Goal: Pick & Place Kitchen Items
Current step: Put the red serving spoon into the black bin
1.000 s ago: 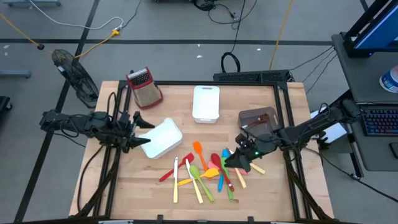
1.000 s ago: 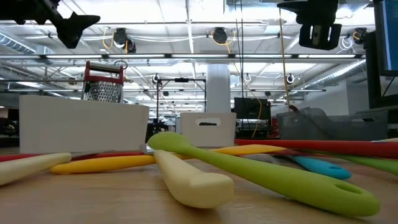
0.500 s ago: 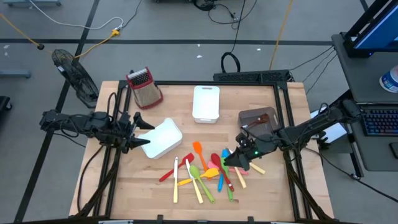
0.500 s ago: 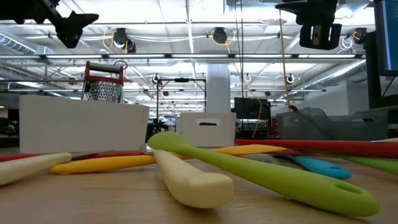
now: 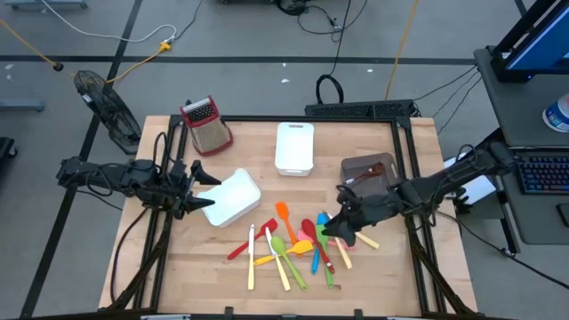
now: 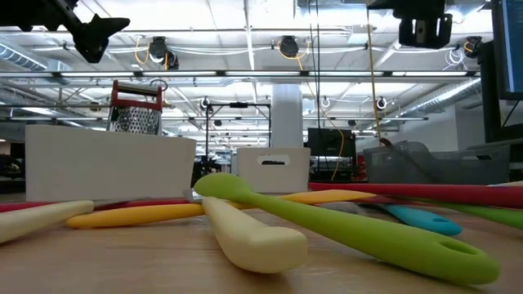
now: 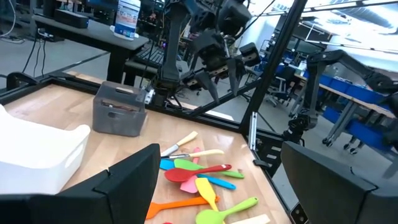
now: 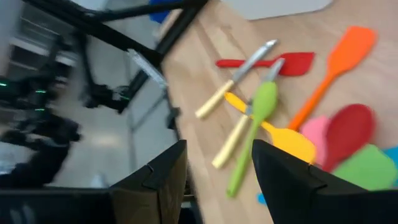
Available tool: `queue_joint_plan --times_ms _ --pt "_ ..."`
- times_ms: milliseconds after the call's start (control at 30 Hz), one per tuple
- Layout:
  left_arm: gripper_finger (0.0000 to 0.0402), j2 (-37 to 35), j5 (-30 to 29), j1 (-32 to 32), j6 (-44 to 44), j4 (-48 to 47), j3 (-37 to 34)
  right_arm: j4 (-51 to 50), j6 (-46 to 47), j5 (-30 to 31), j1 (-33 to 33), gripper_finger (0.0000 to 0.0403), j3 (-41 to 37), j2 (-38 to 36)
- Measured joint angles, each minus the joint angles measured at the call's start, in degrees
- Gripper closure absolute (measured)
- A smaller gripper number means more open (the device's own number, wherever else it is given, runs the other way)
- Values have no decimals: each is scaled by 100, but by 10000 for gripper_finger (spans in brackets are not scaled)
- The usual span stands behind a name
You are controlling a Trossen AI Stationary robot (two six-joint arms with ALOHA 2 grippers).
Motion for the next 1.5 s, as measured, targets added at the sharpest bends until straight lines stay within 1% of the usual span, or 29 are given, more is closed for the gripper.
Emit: queue_joint_plan --times_ms 67,200,333,433,533,667,833,1000,1133,1233,1500 --pt "62 -1 0 -2 20 0 0 -481 -38 8 45 225 299 195" --pt "62 -1 0 -1 46 -2 0 -1256 -88 -42 92 225 974 867" --pt "62 -1 0 -2 85 -2 0 -2219 -78 -286 125 225 1719 1609" --pt "62 2 -2 -2 198 -4 0 -3165 244 -508 125 225 2241 2136" --pt "62 2 -1 0 271 -2 0 -3645 666 -793 125 225 2585 2580" --pt "62 2 2 0 265 -4 0 -3641 1138 -1228 131 225 2660 2983" --pt "62 2 4 0 245 -5 0 -3505 1675 -1532 204 225 2662 3286" --pt "62 0 7 0 251 -9 0 -3287 2308 -1521 296 225 2666 3417" --pt "62 0 9 -2 256 -53 0 -3301 2865 -1511 346 225 2660 3438" --pt "62 -1 17 -1 266 -109 2 -3286 2963 -1506 350 225 2660 3436" --pt "62 2 22 0 179 -289 2 -3050 2786 -1520 376 225 2653 3437"
